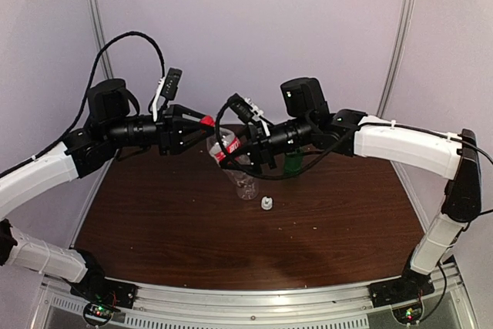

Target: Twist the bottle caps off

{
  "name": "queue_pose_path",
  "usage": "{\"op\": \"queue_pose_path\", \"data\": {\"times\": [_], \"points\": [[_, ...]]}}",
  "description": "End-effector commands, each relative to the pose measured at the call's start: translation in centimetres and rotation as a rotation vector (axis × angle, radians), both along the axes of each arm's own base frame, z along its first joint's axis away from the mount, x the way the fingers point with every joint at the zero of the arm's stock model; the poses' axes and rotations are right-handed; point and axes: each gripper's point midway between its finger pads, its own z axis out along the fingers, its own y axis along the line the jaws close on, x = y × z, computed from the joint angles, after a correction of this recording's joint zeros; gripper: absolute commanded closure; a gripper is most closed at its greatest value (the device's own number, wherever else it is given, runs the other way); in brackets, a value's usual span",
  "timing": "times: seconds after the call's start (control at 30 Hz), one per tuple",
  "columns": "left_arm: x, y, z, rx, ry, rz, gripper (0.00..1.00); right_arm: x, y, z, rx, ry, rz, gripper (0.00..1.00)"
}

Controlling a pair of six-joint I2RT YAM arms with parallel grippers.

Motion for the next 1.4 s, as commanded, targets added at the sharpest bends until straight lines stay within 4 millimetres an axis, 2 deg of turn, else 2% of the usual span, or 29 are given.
{"op": "queue_pose_path", "data": {"times": [0.0, 0.07, 0.13, 0.23, 0.33, 0.53, 0.77, 0.87, 0.93, 1.03, 1.23, 1.37], "points": [[-0.5, 0.9, 2.5, -0.103, -0.111, 0.037, 0.36, -0.7, 0.3, 1.1, 0.078, 0.011, 0.025, 0.49], [-0.7, 1.3, 2.7, -0.120, -0.127, 0.049, 0.24, -1.0, 0.2, 1.3, 0.093, 0.017, 0.034, 0.51], [-0.9, 1.6, 2.9, -0.138, -0.135, 0.059, 0.18, -1.3, 0.2, 1.2, 0.100, 0.027, 0.047, 0.52], [-1.0, 1.7, 3.0, -0.156, -0.134, 0.058, 0.16, -1.5, 0.2, 1.2, 0.109, 0.032, 0.063, 0.53], [-0.9, 1.5, 2.8, -0.157, -0.110, 0.049, 0.19, -1.7, 0.2, 1.4, 0.122, 0.029, 0.076, 0.54], [-0.8, 0.8, 2.9, -0.176, -0.083, 0.013, 0.33, -1.8, 0.1, 1.6, 0.127, 0.024, 0.080, 0.54], [-0.7, 0.2, 2.7, -0.176, -0.060, -0.017, 0.58, -1.6, -0.1, 1.4, 0.124, 0.017, 0.061, 0.55], [-0.4, 0.0, 2.7, -0.179, -0.039, -0.014, 0.72, -1.0, -0.1, 1.3, 0.111, 0.001, 0.016, 0.57], [-0.1, 0.0, 2.7, -0.184, -0.006, -0.003, 0.80, 0.0, -0.2, 1.1, 0.097, -0.022, -0.041, 0.59], [1.1, 0.0, 2.5, -0.190, 0.064, 0.052, 0.87, 1.7, -0.5, 0.7, 0.060, -0.057, -0.151, 0.59], [4.7, 0.9, 1.4, -0.192, 0.201, 0.283, 0.96, 6.2, -1.8, -0.1, -0.010, -0.146, -0.449, 0.63], [6.7, 1.7, 0.7, -0.151, 0.217, 0.458, 0.96, 7.8, -2.3, -1.0, -0.063, -0.250, -0.596, 0.64]]}}
